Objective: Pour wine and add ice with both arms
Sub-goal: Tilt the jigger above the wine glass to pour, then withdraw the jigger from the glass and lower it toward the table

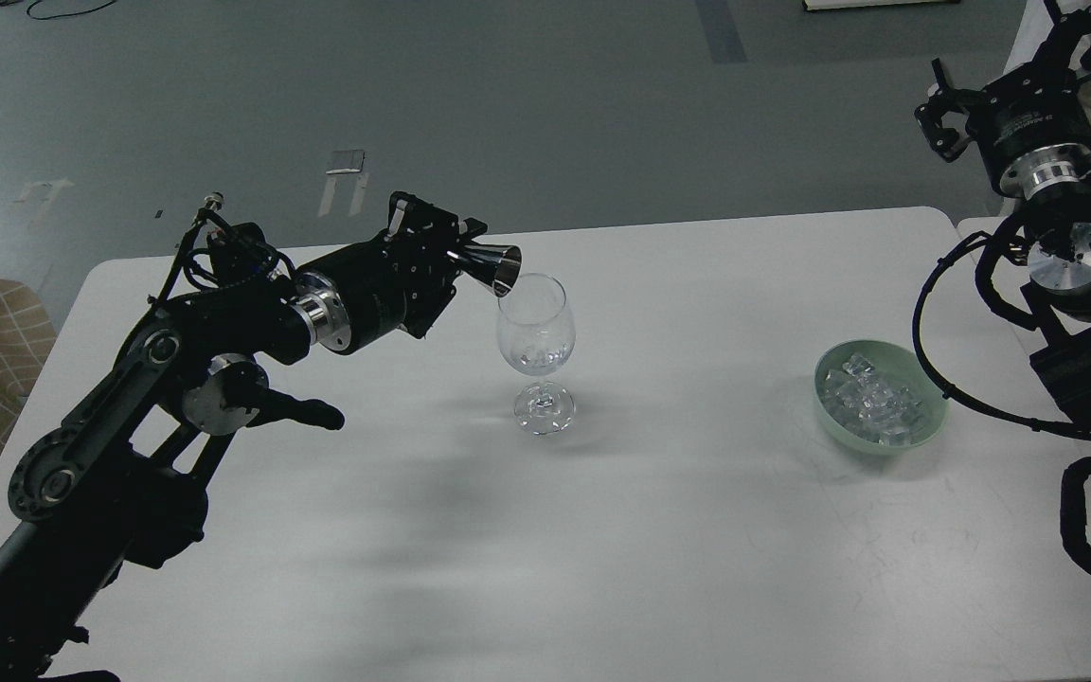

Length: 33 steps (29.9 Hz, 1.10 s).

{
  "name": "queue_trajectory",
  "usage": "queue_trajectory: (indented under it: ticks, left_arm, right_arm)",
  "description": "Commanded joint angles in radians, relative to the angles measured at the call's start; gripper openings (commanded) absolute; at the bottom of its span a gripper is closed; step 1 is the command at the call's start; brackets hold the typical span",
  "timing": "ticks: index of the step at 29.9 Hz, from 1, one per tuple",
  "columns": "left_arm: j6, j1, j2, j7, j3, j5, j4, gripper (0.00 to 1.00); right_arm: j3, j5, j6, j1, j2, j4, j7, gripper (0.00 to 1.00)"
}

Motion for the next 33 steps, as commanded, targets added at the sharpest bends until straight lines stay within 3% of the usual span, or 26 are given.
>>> queue_trajectory:
  ticks: [1, 27, 33]
  left_arm:
    - [0.005, -0.006, 0.000, 0.000, 0.000, 0.023, -0.002, 0.13]
    - [0.006, -0.033, 0.000, 0.000, 0.024, 0.138, -0.060, 0.08]
    - [0.008, -0.027, 0.000, 0.000, -0.046, 0.022, -0.065, 0.08]
  right_arm:
    - [0.000, 0.000, 0.010, -0.002, 0.000, -0.001, 0.000, 1.00]
    - [0.007, 0.000, 0.018, -0.023, -0.023, -0.001, 0.000, 1.00]
    - [0.008, 0.000, 0.020, -0.022, -0.029, 0.002, 0.000, 1.00]
